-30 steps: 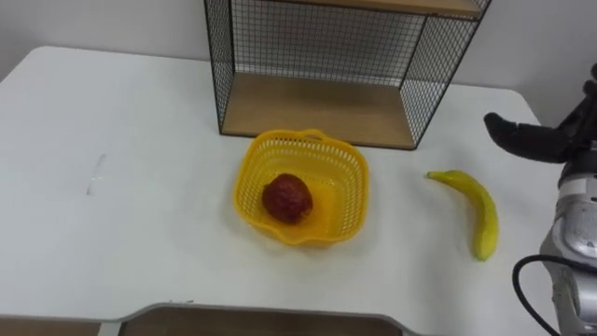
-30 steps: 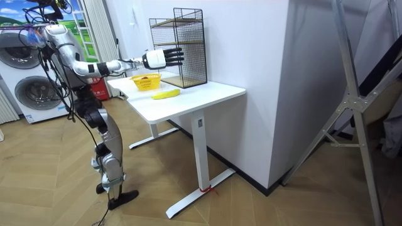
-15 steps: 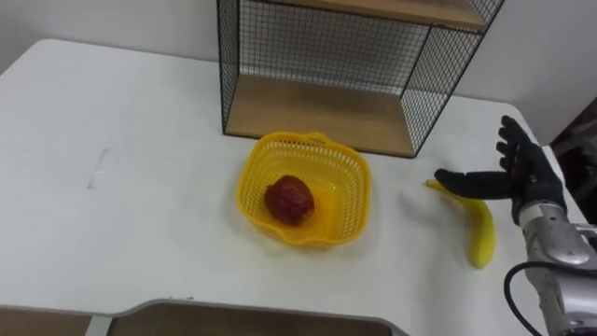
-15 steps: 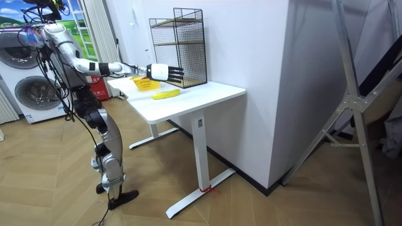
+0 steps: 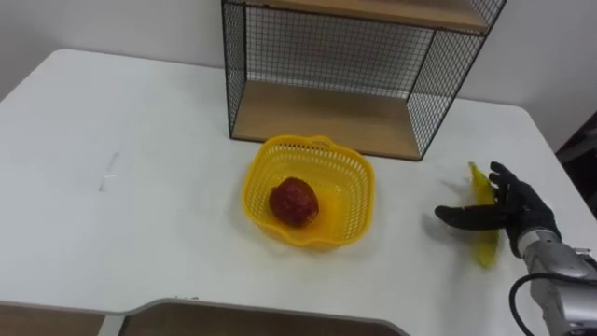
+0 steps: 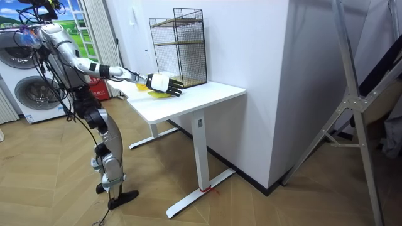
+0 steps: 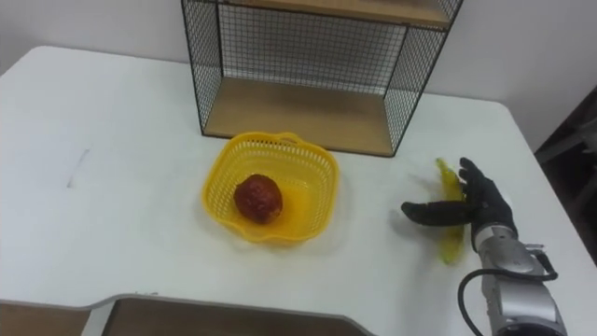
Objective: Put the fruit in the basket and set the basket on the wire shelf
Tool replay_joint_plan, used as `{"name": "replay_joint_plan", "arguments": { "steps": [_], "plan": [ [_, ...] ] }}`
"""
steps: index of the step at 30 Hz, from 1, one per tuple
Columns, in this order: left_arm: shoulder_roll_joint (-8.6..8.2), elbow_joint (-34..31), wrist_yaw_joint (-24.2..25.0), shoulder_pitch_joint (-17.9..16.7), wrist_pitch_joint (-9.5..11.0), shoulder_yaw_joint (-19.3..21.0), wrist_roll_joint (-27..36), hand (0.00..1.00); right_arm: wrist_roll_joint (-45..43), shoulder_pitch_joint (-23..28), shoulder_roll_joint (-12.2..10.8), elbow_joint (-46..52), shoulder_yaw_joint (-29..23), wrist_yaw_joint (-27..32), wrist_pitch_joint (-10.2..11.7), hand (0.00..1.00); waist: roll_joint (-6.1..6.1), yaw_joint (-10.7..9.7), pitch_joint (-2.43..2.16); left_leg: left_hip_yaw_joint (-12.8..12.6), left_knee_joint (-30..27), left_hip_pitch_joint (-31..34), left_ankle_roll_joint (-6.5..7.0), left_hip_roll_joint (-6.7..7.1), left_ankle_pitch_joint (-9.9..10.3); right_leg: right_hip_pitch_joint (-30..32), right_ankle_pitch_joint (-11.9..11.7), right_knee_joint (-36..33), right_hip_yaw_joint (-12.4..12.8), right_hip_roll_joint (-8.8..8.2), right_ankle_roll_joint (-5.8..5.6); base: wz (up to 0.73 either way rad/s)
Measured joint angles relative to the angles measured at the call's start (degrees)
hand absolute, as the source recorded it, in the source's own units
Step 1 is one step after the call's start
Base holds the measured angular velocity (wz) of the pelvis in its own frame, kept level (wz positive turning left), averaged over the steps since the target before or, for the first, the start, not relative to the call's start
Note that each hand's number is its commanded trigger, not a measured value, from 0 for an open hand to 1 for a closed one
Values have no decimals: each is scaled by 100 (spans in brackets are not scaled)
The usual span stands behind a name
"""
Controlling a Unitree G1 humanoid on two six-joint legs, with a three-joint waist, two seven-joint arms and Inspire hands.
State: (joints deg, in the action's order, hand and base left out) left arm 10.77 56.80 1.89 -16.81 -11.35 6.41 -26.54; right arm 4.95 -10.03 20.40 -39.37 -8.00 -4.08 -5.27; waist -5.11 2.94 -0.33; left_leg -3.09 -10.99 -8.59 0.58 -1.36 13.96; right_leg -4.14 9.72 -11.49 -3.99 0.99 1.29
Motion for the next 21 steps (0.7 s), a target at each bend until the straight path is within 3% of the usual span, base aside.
{"name": "replay_joint_plan", "arguments": {
  "steps": [7, 20, 21],
  "plan": [
    [38, 57, -9, 137, 49, -99, 1, 0, -548, 31, 0, -329, 38, -27, 401, 0, 20, -6, -2, 58, -21, -10, -1, 1, 3, -105, -26, 79, -17, 12, 1, 5],
    [57, 61, -19, 148, 45, -88, -49, 0, -1418, 60, -5, -486, 1, -124, 590, 0, 83, -16, -28, 79, 16, -116, 0, 5, 3, -214, -34, 105, -49, 6, -6, 0],
    [57, 60, -19, 146, 43, -89, -49, 0, -1431, 61, -5, -485, 1, -122, 590, 31, 86, -15, -30, 88, 15, -114, 0, 5, 3, -217, -33, 102, -56, 5, -6, 3]
  ]
}}
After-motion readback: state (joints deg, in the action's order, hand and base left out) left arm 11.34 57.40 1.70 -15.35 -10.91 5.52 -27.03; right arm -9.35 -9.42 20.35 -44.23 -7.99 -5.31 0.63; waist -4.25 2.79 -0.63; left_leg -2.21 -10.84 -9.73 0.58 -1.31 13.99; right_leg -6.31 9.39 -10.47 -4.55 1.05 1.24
